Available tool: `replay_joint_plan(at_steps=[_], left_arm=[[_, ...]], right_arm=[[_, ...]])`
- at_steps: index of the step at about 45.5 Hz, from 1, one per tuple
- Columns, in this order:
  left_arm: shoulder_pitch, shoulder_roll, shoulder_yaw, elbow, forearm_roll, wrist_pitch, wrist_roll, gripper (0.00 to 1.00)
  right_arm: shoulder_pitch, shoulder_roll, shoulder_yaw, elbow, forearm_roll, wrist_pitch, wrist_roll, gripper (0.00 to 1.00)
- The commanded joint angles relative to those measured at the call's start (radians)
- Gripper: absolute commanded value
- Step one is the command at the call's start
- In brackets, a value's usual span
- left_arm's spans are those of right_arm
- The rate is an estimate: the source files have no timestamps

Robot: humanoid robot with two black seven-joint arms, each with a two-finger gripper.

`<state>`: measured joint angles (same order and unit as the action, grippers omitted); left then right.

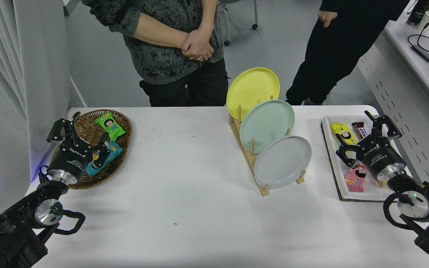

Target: Place the plate on the table

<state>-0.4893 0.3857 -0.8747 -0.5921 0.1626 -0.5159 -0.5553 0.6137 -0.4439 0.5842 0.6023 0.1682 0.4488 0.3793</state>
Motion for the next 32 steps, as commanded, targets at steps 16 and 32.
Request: replay_joint_plan(at_steps=[16,32], left_arm=[[-0.003,0.001,0.0,0.0,0.0,0.001,0.0,0.98],[-0.003,-0.001,0.0,0.0,0.0,0.001,0.001,0.98]], right_arm=[[0.049,-0.125,-0.145,0.106,0.004,-0.007,-0.003,1.0],[0.081,-0.299,-0.208,0.507,0.013,-0.337,-0.003,1.0]])
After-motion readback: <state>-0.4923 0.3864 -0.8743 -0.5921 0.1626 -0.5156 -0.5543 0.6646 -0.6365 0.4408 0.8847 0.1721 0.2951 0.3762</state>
